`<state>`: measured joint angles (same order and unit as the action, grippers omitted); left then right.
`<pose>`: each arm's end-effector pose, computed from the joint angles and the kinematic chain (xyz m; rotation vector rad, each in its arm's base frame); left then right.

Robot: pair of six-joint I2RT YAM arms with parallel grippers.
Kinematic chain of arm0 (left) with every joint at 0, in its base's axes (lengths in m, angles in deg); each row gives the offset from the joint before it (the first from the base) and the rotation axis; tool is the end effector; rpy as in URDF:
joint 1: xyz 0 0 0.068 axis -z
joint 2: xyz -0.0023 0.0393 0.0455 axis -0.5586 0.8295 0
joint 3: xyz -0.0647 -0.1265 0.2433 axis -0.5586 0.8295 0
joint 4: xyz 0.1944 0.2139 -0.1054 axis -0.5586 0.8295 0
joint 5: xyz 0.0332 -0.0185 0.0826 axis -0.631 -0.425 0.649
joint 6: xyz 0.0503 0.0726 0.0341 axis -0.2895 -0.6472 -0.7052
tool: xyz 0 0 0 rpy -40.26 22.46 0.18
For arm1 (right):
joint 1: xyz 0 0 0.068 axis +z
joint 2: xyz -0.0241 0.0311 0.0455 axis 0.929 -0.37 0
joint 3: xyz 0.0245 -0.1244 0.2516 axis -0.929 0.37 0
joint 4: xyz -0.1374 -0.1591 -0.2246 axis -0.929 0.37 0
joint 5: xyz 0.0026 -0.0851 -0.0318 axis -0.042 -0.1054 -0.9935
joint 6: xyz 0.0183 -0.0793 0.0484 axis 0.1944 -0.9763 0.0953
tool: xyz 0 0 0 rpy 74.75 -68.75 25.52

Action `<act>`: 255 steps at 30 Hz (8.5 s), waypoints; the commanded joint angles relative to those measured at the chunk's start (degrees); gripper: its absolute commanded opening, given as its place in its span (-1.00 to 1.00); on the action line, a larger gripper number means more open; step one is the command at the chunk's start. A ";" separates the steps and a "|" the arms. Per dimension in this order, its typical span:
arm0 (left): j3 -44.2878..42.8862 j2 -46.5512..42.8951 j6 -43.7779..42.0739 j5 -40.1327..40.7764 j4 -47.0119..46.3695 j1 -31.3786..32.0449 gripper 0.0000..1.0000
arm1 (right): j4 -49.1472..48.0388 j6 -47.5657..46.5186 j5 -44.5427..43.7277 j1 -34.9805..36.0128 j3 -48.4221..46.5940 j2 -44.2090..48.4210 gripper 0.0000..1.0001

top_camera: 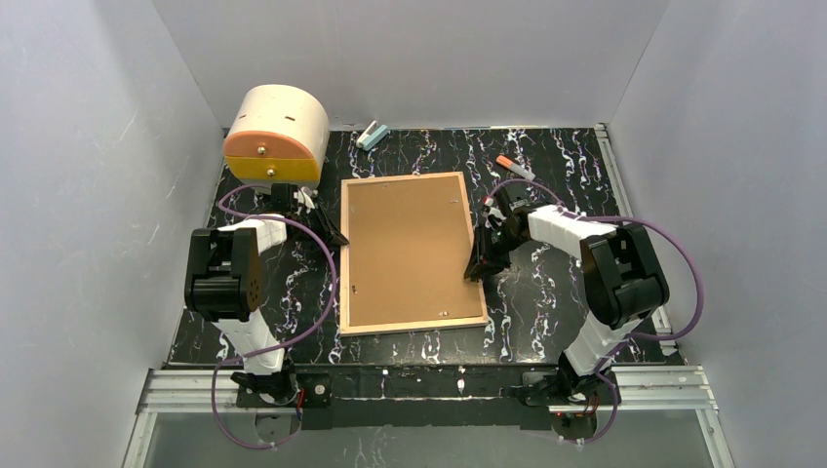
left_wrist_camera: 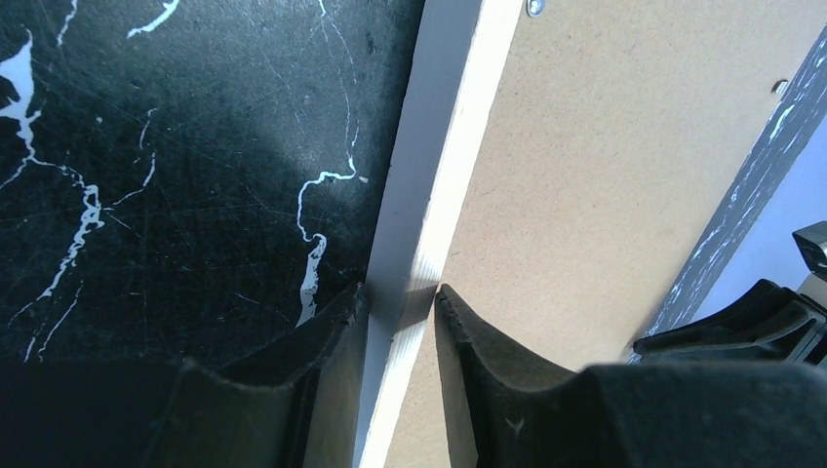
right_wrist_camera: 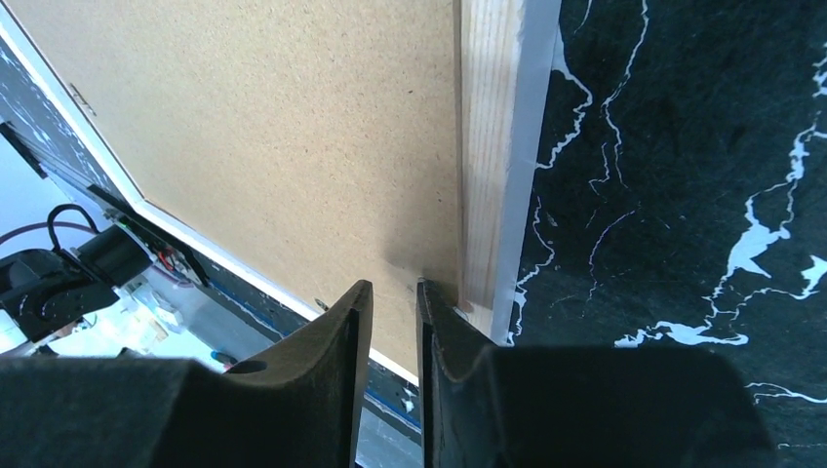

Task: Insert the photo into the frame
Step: Install the photo frame at the center of the board.

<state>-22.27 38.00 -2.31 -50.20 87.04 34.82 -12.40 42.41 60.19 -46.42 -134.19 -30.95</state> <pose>0.4024 -0.0464 0.0845 -0.4621 2.4991 -0.8440 0.3299 0.1748 0.1004 -0.0299 2.9123 0.8459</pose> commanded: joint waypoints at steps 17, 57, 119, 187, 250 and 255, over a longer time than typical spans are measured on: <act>1.31 0.86 -0.77 0.17 2.20 0.71 -0.19 | -3.91 8.34 -17.40 0.11 -7.89 -3.38 -0.09; 2.32 0.85 0.29 -0.09 1.55 0.69 -0.34 | -6.10 6.07 -9.31 0.37 -5.20 -2.69 -0.45; 2.25 -1.98 -1.04 2.38 3.24 0.97 -0.20 | -4.63 2.79 -8.34 1.40 0.25 5.95 -0.12; 13.12 -1.58 20.56 3.40 -16.59 0.70 -1.00 | 10.57 -6.21 -2.64 5.35 0.71 1.79 -0.18; 17.29 -4.91 21.13 1.06 -14.00 1.51 -0.45 | 3.46 0.60 15.56 10.01 9.08 3.07 -0.15; 15.82 -5.75 18.42 1.27 -11.69 1.51 -0.34 | 2.88 3.75 3.52 9.95 6.85 9.23 -0.15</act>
<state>-7.17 32.32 18.67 -50.61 67.91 35.59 -8.75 43.33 70.41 -36.40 -125.52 -27.00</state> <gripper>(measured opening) 0.297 0.426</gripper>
